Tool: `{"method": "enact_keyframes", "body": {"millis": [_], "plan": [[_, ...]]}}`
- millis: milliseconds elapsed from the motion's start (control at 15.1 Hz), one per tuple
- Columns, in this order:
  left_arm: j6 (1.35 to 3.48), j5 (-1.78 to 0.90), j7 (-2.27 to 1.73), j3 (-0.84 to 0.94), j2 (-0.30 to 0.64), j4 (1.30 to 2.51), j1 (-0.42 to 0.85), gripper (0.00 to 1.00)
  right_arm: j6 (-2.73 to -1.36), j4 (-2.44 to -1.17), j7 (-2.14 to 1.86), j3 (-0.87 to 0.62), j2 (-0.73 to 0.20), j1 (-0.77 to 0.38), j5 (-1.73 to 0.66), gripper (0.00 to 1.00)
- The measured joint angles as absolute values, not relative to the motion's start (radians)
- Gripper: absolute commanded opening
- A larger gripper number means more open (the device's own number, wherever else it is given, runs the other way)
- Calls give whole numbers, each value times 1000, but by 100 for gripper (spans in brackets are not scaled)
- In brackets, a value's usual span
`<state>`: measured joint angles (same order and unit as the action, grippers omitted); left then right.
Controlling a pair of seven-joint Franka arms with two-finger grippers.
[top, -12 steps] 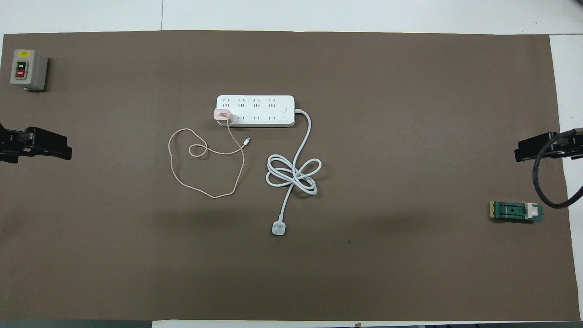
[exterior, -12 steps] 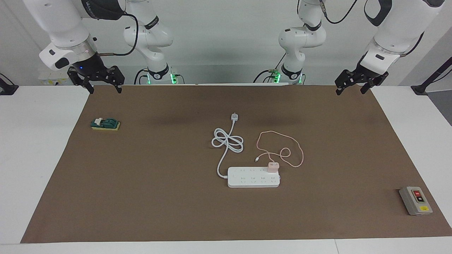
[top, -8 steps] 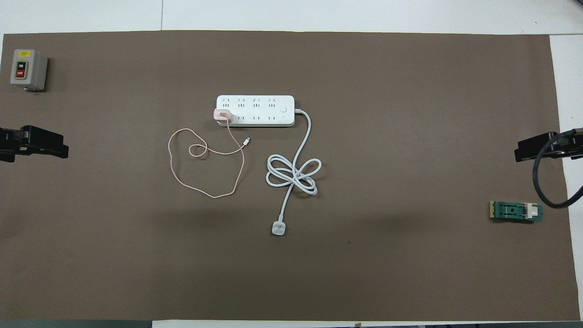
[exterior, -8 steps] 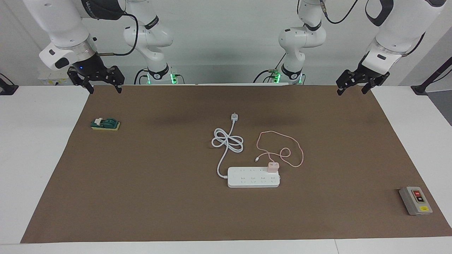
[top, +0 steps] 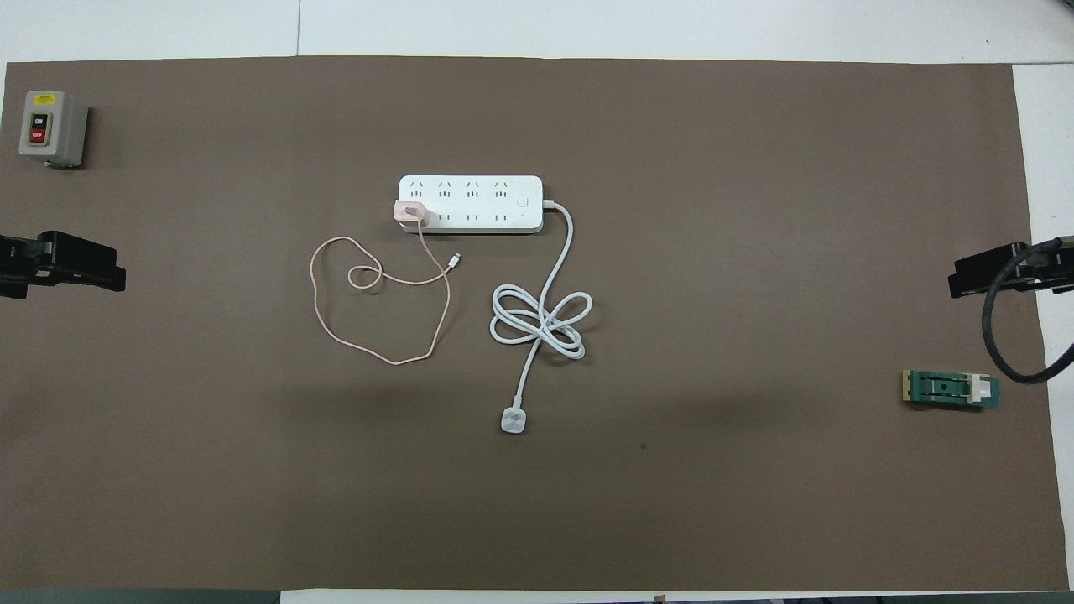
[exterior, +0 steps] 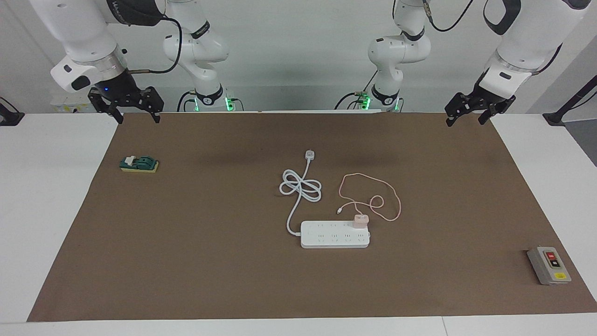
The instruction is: Unplug charger and place it aside
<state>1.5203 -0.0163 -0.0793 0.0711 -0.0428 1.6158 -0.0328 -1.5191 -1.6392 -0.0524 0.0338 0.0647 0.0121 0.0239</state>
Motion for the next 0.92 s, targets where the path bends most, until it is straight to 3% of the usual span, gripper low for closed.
{"method": "enact_keyframes", "body": {"millis": [528,925], "plan": [[1537,-22,-641,91,-12,1598,-13,100,-1519,-1656,382,20,52,8,-123,100],[1586,-27,-1193,98,132,1516,106,100,-1581,-1668,940,10,-73,-78,-345,100]]}}
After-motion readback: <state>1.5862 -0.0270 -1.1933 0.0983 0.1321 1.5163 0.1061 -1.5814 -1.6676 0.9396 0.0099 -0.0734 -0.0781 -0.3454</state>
